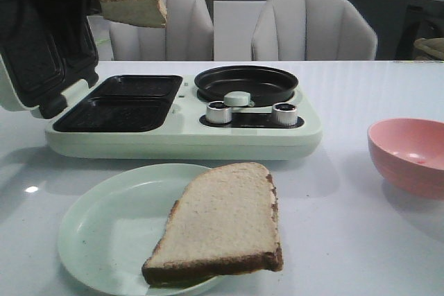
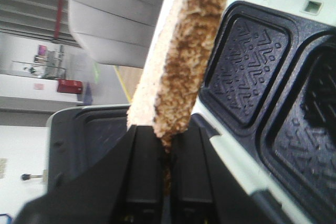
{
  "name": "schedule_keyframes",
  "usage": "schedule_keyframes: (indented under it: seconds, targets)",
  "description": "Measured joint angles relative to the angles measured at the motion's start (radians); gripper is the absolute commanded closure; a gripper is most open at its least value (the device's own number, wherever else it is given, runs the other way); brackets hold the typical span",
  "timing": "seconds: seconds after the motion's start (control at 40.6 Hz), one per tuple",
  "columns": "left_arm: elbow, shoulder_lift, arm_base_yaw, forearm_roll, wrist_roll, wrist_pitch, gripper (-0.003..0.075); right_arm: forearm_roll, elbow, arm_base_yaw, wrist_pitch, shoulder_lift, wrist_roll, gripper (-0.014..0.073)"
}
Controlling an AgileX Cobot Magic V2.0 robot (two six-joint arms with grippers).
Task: Make breakfast with bread and shrimp
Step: 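Lower the bread onto the sandwich maker plate and open the left gripper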
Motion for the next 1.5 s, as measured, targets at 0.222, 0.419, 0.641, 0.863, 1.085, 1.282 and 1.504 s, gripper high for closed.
schedule_keyframes:
  seconds: [0.222, 0.419, 0.641, 0.863, 1.085, 1.282, 1.504]
  targets:
    - [-0.166, 0.203, 0.080, 0.008, 0.000, -0.080, 0.0620, 0.000, 0.000, 0.000, 0.000, 0.000, 0.000, 0.0057]
    - [-0.294, 0.352, 0.130, 0.010, 0.000, -0.083, 0.0620, 0.000, 0.000, 0.000, 0.000, 0.000, 0.000, 0.0057]
    - [-0.336, 0.437, 0.151, 0.010, 0.002, -0.111, 0.0607, 0.000, 0.000, 0.000, 0.000, 0.000, 0.000, 0.0057]
    - [-0.339, 0.455, 0.168, 0.015, 0.002, -0.154, 0.0334, 0.000, 0.000, 0.000, -0.002, 0.000, 0.000, 0.0057]
    - [-0.341, 0.455, 0.160, 0.017, 0.002, -0.092, 0.0244, 0.000, 0.000, 0.000, -0.002, 0.000, 0.000, 0.0057]
    - [-0.292, 0.384, 0.152, 0.017, 0.002, -0.108, 0.0244, 0.000, 0.000, 0.000, -0.002, 0.000, 0.000, 0.0057]
    - [-0.085, 0.139, 0.122, 0.017, 0.002, -0.145, 0.0244, 0.000, 0.000, 0.000, -0.003, 0.000, 0.000, 0.0057]
